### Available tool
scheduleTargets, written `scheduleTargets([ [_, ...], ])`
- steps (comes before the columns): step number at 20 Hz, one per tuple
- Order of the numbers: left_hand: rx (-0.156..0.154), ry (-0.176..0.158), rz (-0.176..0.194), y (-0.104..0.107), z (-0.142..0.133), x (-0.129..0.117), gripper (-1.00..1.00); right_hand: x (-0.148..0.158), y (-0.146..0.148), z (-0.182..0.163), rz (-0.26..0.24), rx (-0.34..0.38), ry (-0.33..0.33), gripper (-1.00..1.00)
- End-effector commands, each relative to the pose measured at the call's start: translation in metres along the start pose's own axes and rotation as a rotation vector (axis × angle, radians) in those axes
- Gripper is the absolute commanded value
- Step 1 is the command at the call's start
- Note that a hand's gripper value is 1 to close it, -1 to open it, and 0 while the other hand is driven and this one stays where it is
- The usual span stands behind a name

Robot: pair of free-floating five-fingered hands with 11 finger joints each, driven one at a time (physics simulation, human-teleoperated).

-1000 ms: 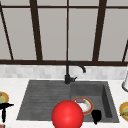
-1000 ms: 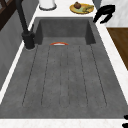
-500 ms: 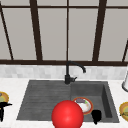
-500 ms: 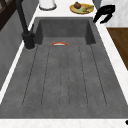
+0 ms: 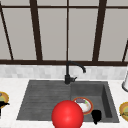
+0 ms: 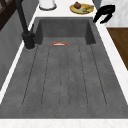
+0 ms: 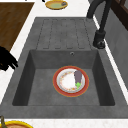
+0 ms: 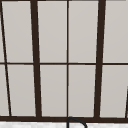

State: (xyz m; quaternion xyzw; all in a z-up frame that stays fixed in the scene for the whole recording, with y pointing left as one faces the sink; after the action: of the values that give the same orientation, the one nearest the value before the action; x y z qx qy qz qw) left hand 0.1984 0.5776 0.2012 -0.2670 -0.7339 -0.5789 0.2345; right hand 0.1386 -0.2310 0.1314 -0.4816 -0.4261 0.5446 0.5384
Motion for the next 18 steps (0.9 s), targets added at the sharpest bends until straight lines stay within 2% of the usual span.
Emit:
scheduleTargets([
  [1, 0.072, 0.085, -0.025, 0.007, -0.001, 0.005, -1.00, 0.000, 0.000, 0.000, 0.000, 0.000, 0.000, 0.00],
  [15, 0.075, 0.107, -0.035, 0.021, -0.005, 0.018, -1.00, 0.000, 0.000, 0.000, 0.000, 0.000, 0.000, 0.00],
  [17, 0.068, 0.103, -0.033, 0.022, -0.004, 0.015, -1.00, 0.000, 0.000, 0.000, 0.000, 0.000, 0.000, 0.00],
  [18, 0.047, 0.082, -0.027, 0.029, -0.001, 0.008, -1.00, 0.000, 0.000, 0.000, 0.000, 0.000, 0.000, 0.00],
])
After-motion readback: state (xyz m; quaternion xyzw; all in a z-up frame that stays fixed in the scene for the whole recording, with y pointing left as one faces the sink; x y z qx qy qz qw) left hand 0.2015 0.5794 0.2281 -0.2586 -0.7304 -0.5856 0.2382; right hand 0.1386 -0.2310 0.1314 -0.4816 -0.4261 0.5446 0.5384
